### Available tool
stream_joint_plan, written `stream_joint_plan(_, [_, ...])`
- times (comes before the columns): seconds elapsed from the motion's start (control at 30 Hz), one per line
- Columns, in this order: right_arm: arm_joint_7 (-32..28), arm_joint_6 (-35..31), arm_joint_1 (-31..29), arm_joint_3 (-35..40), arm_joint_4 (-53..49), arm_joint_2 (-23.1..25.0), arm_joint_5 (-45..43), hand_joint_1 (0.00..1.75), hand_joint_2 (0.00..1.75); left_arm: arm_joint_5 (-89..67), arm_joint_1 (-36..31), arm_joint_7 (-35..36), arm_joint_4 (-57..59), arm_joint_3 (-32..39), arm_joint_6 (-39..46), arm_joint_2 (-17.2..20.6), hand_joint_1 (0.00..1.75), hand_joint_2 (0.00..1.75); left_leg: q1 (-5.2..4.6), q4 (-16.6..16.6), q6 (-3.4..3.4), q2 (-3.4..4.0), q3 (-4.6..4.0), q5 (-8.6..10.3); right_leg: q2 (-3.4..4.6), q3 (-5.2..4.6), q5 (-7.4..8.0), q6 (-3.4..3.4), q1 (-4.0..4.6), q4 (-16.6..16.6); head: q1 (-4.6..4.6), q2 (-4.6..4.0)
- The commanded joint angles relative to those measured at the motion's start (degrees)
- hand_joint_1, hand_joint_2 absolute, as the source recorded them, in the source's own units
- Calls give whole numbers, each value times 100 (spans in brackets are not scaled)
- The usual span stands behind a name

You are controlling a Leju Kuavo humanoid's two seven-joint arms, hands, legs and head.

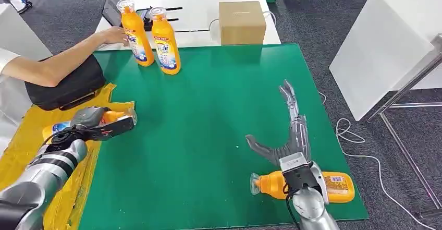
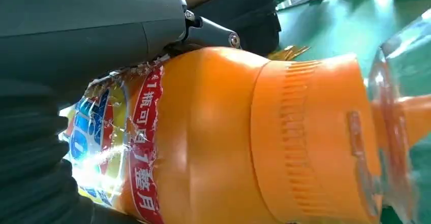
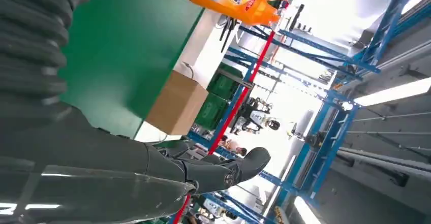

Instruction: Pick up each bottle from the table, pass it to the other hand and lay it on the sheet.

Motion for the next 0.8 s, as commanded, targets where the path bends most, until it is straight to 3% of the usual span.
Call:
stream_joint_plan(0.03, [56, -24, -235, -66, 428, -11, -7, 0, 175, 216, -64, -86, 132, 535, 245, -330, 82, 175, 4, -3, -1, -7, 6, 0, -8, 10, 0, 5, 4, -7, 0, 0])
stream_joint_plan(0.07, [64, -32, -243, -67, 455, -1, -5, 0, 175, 174, -20, -54, 75, 551, 386, -368, 0, 175, 14, -7, -3, -13, 19, -2, -15, 29, 2, 8, 13, -20, 0, 0])
stream_joint_plan(0.47, [160, -95, -305, 5, 729, 102, 150, 0, 175, -215, -11, 378, 112, 616, 872, -598, 0, 175, 3, -3, -1, -7, 5, 0, -7, 9, 1, 3, 2, -6, -2, 0])
stream_joint_plan(0.8, [205, -121, -301, -30, 806, 133, 251, 0, 175, -185, 63, 278, 27, 833, 977, -727, 0, 175, 10, -2, -2, -10, 11, -3, -11, 18, 0, 6, 9, -10, -2, 0])
